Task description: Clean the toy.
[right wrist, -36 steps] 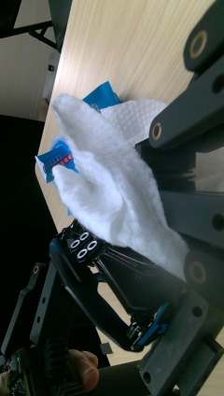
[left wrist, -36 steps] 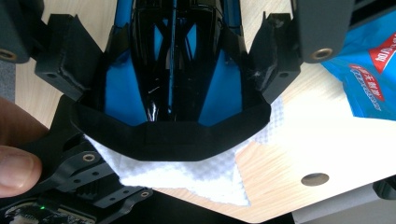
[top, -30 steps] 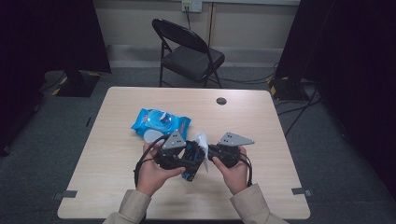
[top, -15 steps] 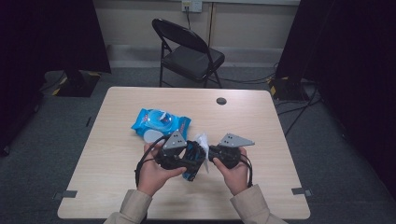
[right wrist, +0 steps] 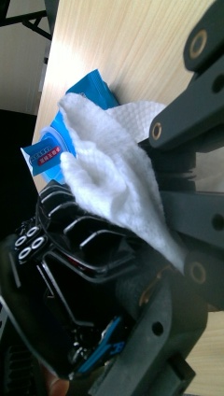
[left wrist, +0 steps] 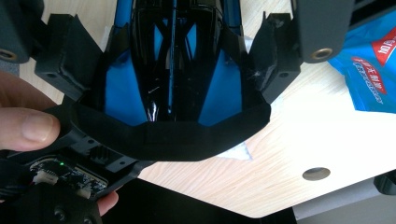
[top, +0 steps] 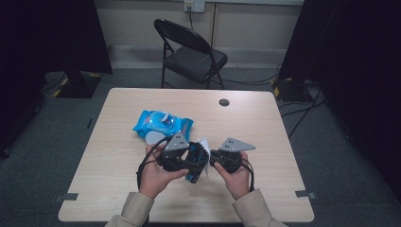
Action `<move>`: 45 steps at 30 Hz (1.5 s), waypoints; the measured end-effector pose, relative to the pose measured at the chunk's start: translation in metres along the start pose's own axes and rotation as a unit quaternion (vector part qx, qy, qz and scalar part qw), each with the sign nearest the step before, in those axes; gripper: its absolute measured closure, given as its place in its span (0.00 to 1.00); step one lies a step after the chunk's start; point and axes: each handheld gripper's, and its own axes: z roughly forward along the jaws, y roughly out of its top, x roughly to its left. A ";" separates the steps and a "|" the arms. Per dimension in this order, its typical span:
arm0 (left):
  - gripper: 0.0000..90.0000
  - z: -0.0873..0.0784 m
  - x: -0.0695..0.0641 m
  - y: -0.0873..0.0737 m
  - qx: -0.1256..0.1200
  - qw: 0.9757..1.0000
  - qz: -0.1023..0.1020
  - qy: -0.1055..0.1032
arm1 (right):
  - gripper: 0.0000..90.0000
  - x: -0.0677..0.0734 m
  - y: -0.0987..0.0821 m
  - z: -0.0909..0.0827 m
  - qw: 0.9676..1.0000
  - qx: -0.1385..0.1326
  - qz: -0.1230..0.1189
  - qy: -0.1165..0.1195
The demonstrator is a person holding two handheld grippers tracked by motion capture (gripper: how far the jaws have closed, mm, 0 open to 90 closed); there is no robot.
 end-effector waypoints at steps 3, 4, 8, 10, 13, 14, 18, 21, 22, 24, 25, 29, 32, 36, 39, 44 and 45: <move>0.28 0.000 0.000 0.000 -0.001 1.000 0.001 0.001 | 0.98 0.000 -0.002 0.001 1.000 0.001 0.000 0.000; 0.28 0.000 0.000 0.000 -0.003 1.000 -0.002 0.001 | 0.98 0.000 -0.003 0.001 1.000 0.002 -0.001 0.001; 0.28 0.000 0.000 0.003 -0.004 1.000 -0.001 0.002 | 0.98 0.003 -0.006 0.003 1.000 0.008 -0.006 0.002; 0.28 0.000 0.000 0.002 -0.007 1.000 -0.002 0.000 | 0.98 0.002 -0.007 0.003 1.000 0.004 0.001 0.004; 0.28 0.001 -0.001 0.001 -0.005 1.000 -0.001 0.002 | 0.98 0.002 -0.008 0.003 1.000 0.005 0.001 0.003; 0.28 0.001 -0.001 0.001 -0.005 1.000 0.000 0.002 | 0.98 0.002 -0.009 0.003 1.000 0.005 -0.001 0.003; 0.28 0.001 0.000 0.001 -0.007 1.000 -0.002 0.002 | 0.98 0.002 -0.010 0.003 1.000 0.006 0.000 0.003; 0.28 0.000 0.000 0.003 -0.012 1.000 -0.002 0.002 | 0.98 0.002 -0.012 0.004 1.000 0.008 0.002 0.006; 0.28 0.000 0.000 0.004 -0.013 1.000 -0.001 0.002 | 0.98 0.003 -0.013 0.005 1.000 0.011 0.000 0.007; 0.28 -0.001 0.000 0.006 -0.010 1.000 0.001 0.003 | 0.98 0.005 -0.016 0.007 1.000 0.015 -0.004 0.006; 0.28 -0.001 0.000 0.006 -0.010 1.000 0.001 0.003 | 0.98 0.005 -0.017 0.008 1.000 0.015 -0.001 0.007; 0.28 -0.001 0.000 0.005 -0.012 1.000 -0.003 0.003 | 0.98 0.006 -0.021 0.009 1.000 0.016 0.004 0.009; 0.28 0.000 0.000 0.005 -0.008 1.000 -0.003 0.003 | 0.98 0.007 -0.024 0.011 1.000 0.019 0.005 0.009; 0.28 -0.001 0.001 0.005 -0.010 1.000 -0.004 0.001 | 0.98 0.008 -0.026 0.012 1.000 0.020 0.008 0.010; 0.28 -0.002 0.002 0.006 -0.010 1.000 -0.004 0.003 | 0.98 0.009 -0.028 0.014 1.000 0.022 0.007 0.012; 0.28 -0.003 0.003 0.007 -0.012 1.000 -0.003 0.006 | 0.98 0.010 -0.030 0.017 1.000 0.026 0.005 0.014; 0.28 -0.003 0.003 0.007 -0.013 1.000 -0.005 0.005 | 0.98 0.010 -0.030 0.018 1.000 0.027 0.005 0.014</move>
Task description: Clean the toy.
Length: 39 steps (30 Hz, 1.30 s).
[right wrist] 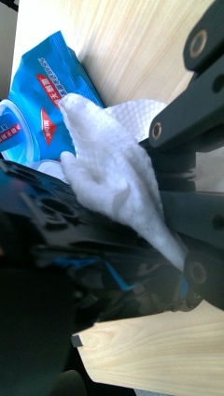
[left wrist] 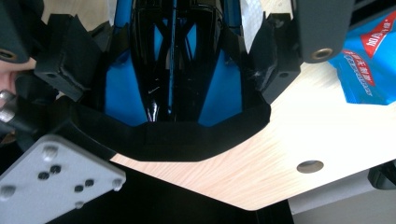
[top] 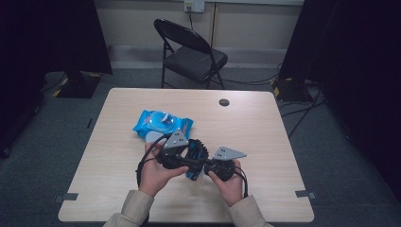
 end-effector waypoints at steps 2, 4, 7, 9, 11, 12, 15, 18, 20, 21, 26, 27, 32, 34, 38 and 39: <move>0.28 0.000 0.000 0.000 0.000 1.000 -0.001 0.000 | 0.98 0.001 -0.001 0.001 1.000 0.001 -0.001 0.000; 0.28 0.000 0.000 -0.001 -0.001 1.000 -0.001 -0.001 | 0.98 0.001 -0.002 0.002 1.000 0.003 0.000 0.001; 0.28 -0.001 0.001 -0.001 -0.001 1.000 -0.002 0.000 | 0.98 0.002 -0.003 0.003 1.000 0.005 -0.001 0.002; 0.28 -0.001 0.001 -0.001 -0.002 1.000 -0.003 0.001 | 0.98 0.002 -0.004 0.004 1.000 0.007 -0.001 0.002; 0.28 -0.002 0.002 0.000 -0.003 1.000 -0.004 0.001 | 0.98 0.003 -0.005 0.005 1.000 0.008 -0.002 0.003; 0.28 -0.002 0.002 0.000 -0.004 1.000 -0.004 0.002 | 0.98 0.003 -0.006 0.006 1.000 0.008 -0.002 0.005; 0.28 -0.004 0.003 0.000 -0.004 1.000 -0.003 0.005 | 0.98 0.004 -0.009 0.007 1.000 0.011 -0.001 0.007; 0.28 -0.004 0.003 0.000 -0.005 1.000 -0.004 0.006 | 0.97 0.005 -0.011 0.008 1.000 0.013 0.000 0.010; 0.28 -0.005 0.003 0.001 -0.004 1.000 -0.005 0.007 | 0.97 0.006 -0.012 0.009 1.000 0.014 0.000 0.012; 0.28 -0.005 0.003 0.001 -0.004 1.000 -0.004 0.007 | 0.97 0.006 -0.012 0.009 1.000 0.015 0.000 0.012; 0.28 -0.005 0.004 0.000 -0.005 1.000 -0.005 0.007 | 0.97 0.007 -0.015 0.012 1.000 0.022 0.001 0.015; 0.28 -0.005 0.003 0.000 -0.006 1.000 -0.006 0.006 | 0.97 0.008 -0.016 0.012 1.000 0.023 0.002 0.015; 0.28 -0.008 0.005 0.000 -0.012 1.000 -0.008 0.010 | 0.97 0.009 -0.021 0.015 0.999 0.034 -0.001 0.019; 0.28 -0.010 0.006 0.000 -0.014 1.000 -0.010 0.009 | 0.97 0.010 -0.022 0.015 0.999 0.040 -0.002 0.020; 0.28 -0.015 0.008 0.000 -0.017 1.000 -0.011 0.016 | 0.97 0.010 -0.024 0.014 0.999 0.045 -0.006 0.021; 0.28 -0.016 0.009 -0.001 -0.015 1.000 -0.013 0.017 | 0.97 0.010 -0.024 0.014 0.999 0.048 -0.007 0.022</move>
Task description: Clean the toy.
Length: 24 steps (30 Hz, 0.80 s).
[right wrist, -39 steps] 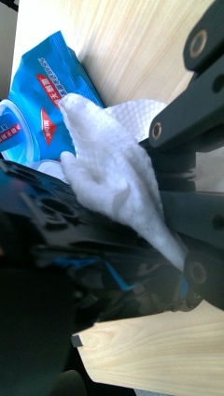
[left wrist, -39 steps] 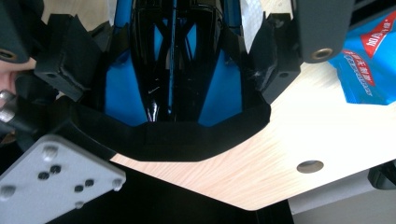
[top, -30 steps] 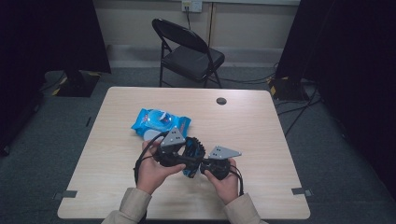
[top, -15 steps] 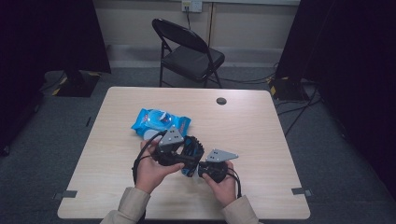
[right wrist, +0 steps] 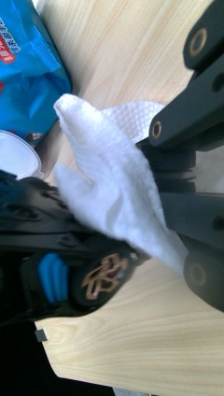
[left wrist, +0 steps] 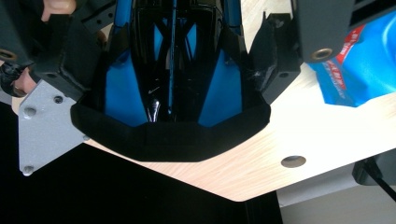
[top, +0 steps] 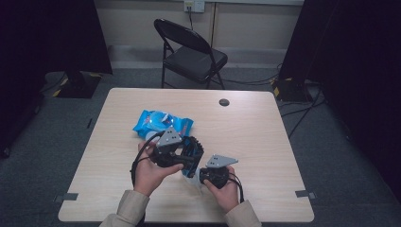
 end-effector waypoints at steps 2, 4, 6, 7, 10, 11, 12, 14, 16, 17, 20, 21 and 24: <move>0.28 -0.002 0.002 -0.002 0.001 1.000 0.000 0.002 | 0.97 0.000 0.000 -0.002 1.000 0.007 -0.009 -0.002; 0.28 -0.004 0.004 -0.004 0.001 1.000 -0.003 0.005 | 0.97 -0.002 -0.001 -0.005 1.000 0.011 -0.015 -0.006; 0.28 -0.008 0.006 -0.007 0.004 1.000 -0.001 0.010 | 0.97 -0.007 -0.002 -0.012 1.000 0.007 -0.012 -0.012; 0.28 -0.009 0.007 -0.008 0.005 1.000 -0.003 0.011 | 0.97 -0.010 -0.002 -0.015 1.000 0.004 -0.011 -0.016; 0.28 -0.013 0.012 -0.013 0.009 1.000 -0.009 0.017 | 0.97 -0.019 -0.003 -0.028 1.000 0.000 -0.004 -0.031; 0.28 -0.015 0.013 -0.015 0.010 1.000 -0.009 0.020 | 0.97 -0.023 -0.002 -0.033 0.999 -0.002 -0.004 -0.033; 0.28 -0.016 0.015 -0.016 0.013 1.000 -0.009 0.022 | 0.97 -0.026 -0.002 -0.037 0.999 -0.004 -0.003 -0.037; 0.28 -0.019 0.018 -0.020 0.016 0.999 -0.010 0.028 | 0.97 -0.032 -0.001 -0.046 0.999 -0.008 -0.001 -0.045; 0.28 -0.023 0.021 -0.024 0.023 0.999 -0.012 0.032 | 0.97 -0.037 0.000 -0.055 0.998 -0.011 0.000 -0.055; 0.28 -0.024 0.023 -0.026 0.026 0.999 -0.014 0.035 | 0.97 -0.040 0.001 -0.058 0.998 -0.012 0.000 -0.059; 0.28 -0.029 0.027 -0.032 0.029 0.999 -0.020 0.041 | 0.97 -0.047 0.000 -0.070 0.998 -0.013 -0.002 -0.068; 0.28 -0.031 0.029 -0.034 0.031 0.998 -0.019 0.043 | 0.97 -0.050 0.000 -0.073 0.997 -0.014 -0.001 -0.073; 0.28 -0.035 0.032 -0.040 0.037 0.998 -0.025 0.048 | 0.97 -0.058 -0.001 -0.085 0.996 -0.019 0.003 -0.084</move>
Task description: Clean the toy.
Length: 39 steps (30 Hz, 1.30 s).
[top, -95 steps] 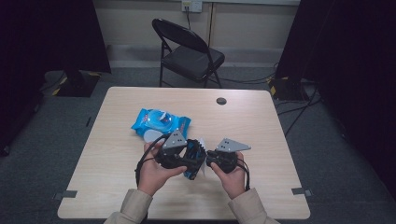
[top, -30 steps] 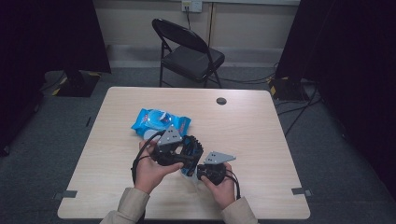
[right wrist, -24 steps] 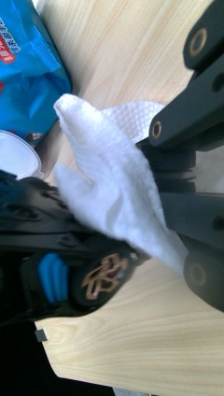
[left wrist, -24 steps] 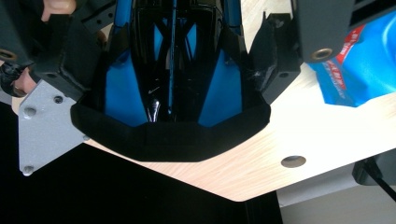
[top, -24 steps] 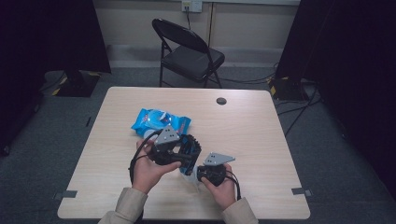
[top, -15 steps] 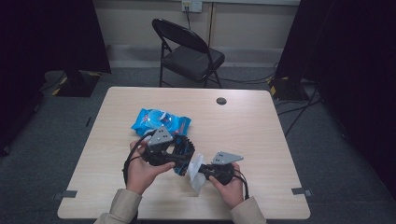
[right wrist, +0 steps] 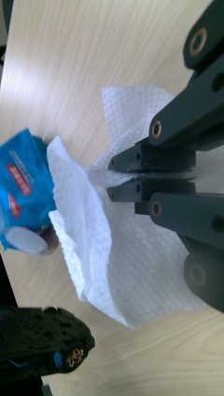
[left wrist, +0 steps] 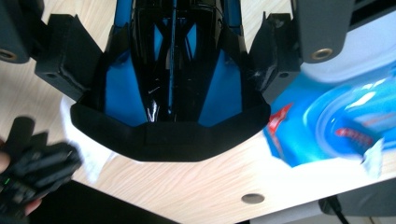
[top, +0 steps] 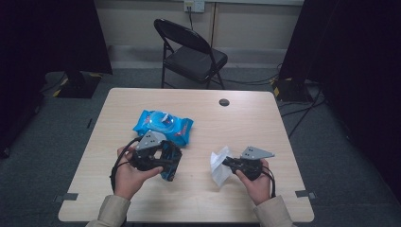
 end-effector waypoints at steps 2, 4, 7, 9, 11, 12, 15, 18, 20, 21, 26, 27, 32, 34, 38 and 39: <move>0.28 -0.003 0.003 -0.005 0.002 1.000 -0.003 0.004 | 0.97 -0.005 -0.001 -0.006 1.000 -0.004 0.003 -0.006; 0.28 -0.005 0.006 -0.009 0.008 1.000 -0.004 0.009 | 0.97 -0.011 -0.004 -0.012 1.000 -0.004 0.007 -0.014; 0.28 -0.008 0.010 -0.014 0.013 1.000 -0.008 0.018 | 0.97 -0.018 -0.007 -0.020 1.000 -0.009 0.014 -0.023; 0.28 -0.009 0.012 -0.015 0.020 1.000 -0.006 0.020 | 0.97 -0.022 -0.009 -0.024 0.999 -0.011 0.017 -0.030; 0.28 -0.008 0.014 -0.017 0.025 0.999 -0.003 0.026 | 0.96 -0.026 -0.012 -0.027 0.999 -0.010 0.020 -0.037; 0.28 -0.008 0.016 -0.018 0.029 0.999 -0.004 0.028 | 0.96 -0.028 -0.013 -0.028 0.999 -0.011 0.023 -0.039; 0.28 -0.005 0.018 -0.021 0.031 0.999 -0.012 0.026 | 0.95 -0.030 -0.016 -0.029 0.999 -0.009 0.025 -0.045; 0.28 -0.001 0.017 -0.019 0.032 0.999 -0.008 0.027 | 0.95 -0.030 -0.018 -0.029 0.999 -0.004 0.020 -0.049; 0.28 0.003 0.016 -0.017 0.036 0.999 -0.003 0.027 | 0.95 -0.031 -0.020 -0.028 0.999 -0.003 0.022 -0.049; 0.28 0.005 0.016 -0.016 0.039 0.999 -0.001 0.026 | 0.95 -0.031 -0.021 -0.028 0.998 -0.004 0.024 -0.050; 0.28 0.018 0.016 -0.016 0.040 0.999 0.000 0.028 | 0.94 -0.034 -0.026 -0.027 0.998 -0.003 0.030 -0.053; 0.28 0.020 0.016 -0.015 0.041 0.999 -0.001 0.029 | 0.94 -0.034 -0.027 -0.026 0.998 -0.002 0.032 -0.053; 0.28 0.032 0.018 -0.015 0.046 0.999 -0.004 0.024 | 0.94 -0.037 -0.030 -0.024 0.998 -0.001 0.034 -0.053; 0.28 0.037 0.020 -0.015 0.049 0.999 -0.005 0.021 | 0.92 -0.039 -0.031 -0.023 0.998 -0.001 0.038 -0.055; 0.28 0.048 0.021 -0.016 0.053 0.998 -0.009 0.021 | 0.91 -0.042 -0.033 -0.022 0.997 0.001 0.041 -0.059; 0.28 0.051 0.021 -0.017 0.056 0.998 -0.010 0.021 | 0.91 -0.042 -0.033 -0.022 0.997 0.001 0.043 -0.058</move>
